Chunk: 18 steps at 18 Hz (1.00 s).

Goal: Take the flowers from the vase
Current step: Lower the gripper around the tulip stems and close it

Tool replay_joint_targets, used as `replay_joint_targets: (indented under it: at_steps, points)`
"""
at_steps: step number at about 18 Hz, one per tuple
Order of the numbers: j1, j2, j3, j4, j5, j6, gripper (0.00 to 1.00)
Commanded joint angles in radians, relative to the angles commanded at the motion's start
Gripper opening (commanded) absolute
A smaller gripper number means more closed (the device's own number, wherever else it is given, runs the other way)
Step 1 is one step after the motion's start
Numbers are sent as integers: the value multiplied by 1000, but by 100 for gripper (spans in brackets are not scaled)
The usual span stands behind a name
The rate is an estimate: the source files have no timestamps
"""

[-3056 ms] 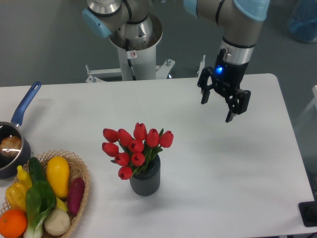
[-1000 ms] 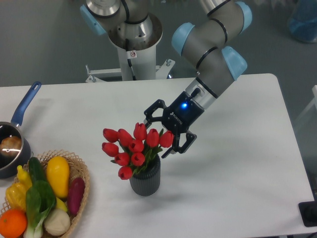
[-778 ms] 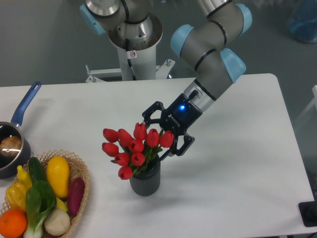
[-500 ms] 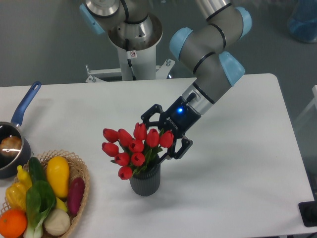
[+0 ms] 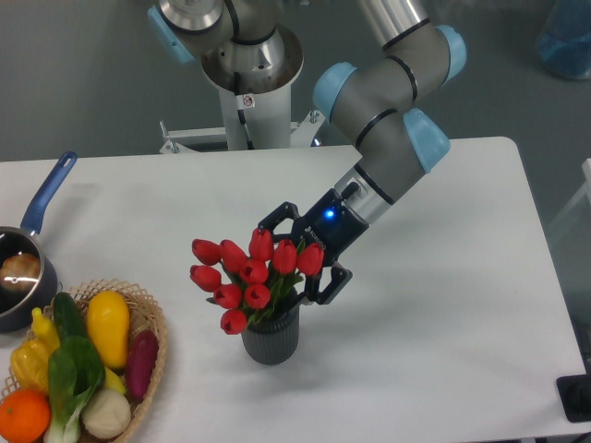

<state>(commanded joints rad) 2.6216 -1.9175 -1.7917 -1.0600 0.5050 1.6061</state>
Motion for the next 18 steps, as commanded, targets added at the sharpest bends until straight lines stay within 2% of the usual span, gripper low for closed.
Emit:
replay_joint_targets:
  at_steps: [5, 14, 18]
  points:
    - [6, -5, -14, 0, -62, 2, 100]
    - [11, -29, -28, 2, -98, 29, 100]
    - [20, -29, -32, 2, -164, 29, 100]
